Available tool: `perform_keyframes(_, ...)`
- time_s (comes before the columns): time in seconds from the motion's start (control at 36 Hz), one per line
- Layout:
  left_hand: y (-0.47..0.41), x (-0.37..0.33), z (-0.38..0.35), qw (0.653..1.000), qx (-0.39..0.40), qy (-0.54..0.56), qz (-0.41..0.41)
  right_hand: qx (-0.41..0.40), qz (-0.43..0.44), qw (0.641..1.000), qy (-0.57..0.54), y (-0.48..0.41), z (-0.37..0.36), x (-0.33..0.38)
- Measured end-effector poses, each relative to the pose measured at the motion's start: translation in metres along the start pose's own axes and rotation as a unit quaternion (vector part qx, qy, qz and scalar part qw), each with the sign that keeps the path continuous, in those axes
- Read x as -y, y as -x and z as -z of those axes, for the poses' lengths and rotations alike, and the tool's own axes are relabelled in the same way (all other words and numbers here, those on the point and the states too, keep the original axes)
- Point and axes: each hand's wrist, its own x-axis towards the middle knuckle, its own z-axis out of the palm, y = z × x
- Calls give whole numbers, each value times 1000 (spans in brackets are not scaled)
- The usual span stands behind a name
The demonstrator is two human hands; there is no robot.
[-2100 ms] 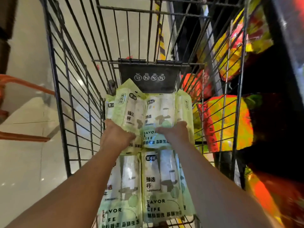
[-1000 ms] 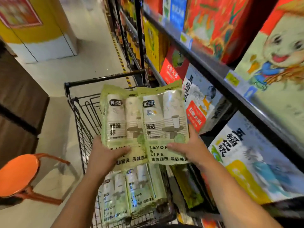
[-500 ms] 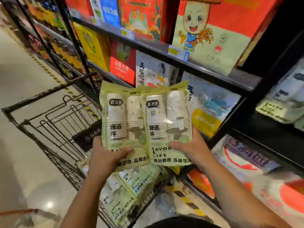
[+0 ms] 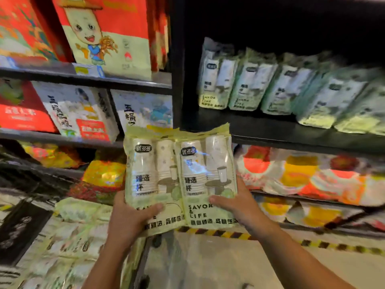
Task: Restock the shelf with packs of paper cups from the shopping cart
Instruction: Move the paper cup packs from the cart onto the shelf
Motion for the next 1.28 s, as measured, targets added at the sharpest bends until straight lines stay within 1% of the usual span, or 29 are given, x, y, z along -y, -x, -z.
perform_keyframes(0.14,4,-22,-52,998,50,-19,-34,-62,0,998,-4,20,53,3)
perform_keyframes(0.19,11,-32,-80,997,64,-26,-45,-87,6,996,15,28,80,1)
perform_keyframes(0.42,55,-57,-225,980,164,-52,-99,-186,-9,982,-10,78,214,-25)
perform_keyframes(0.56,88,-61,-320,975,176,-64,-120,-221,6,975,-14,97,311,-43)
perform_keyframes(0.67,119,-67,-388,976,166,-50,-132,-217,29,976,2,99,386,-55)
perform_keyframes(0.78,139,-81,-438,976,154,-47,-147,-204,48,978,16,87,446,-61)
perform_keyframes(0.89,148,-93,-463,981,126,-30,-143,-185,71,980,27,66,484,-61)
perform_keyframes(1.0,143,-102,-468,986,91,-21,-137,-160,79,983,46,36,498,-60)
perform_keyframes(1.06,134,-107,-466,988,79,-20,-135,-153,87,982,62,20,497,-57)
perform_keyframes(1.19,107,-116,-453,989,56,-15,-138,-118,107,987,35,-15,480,-43)
perform_keyframes(1.28,79,-115,-441,988,52,6,-143,-118,110,986,49,-43,465,-36)
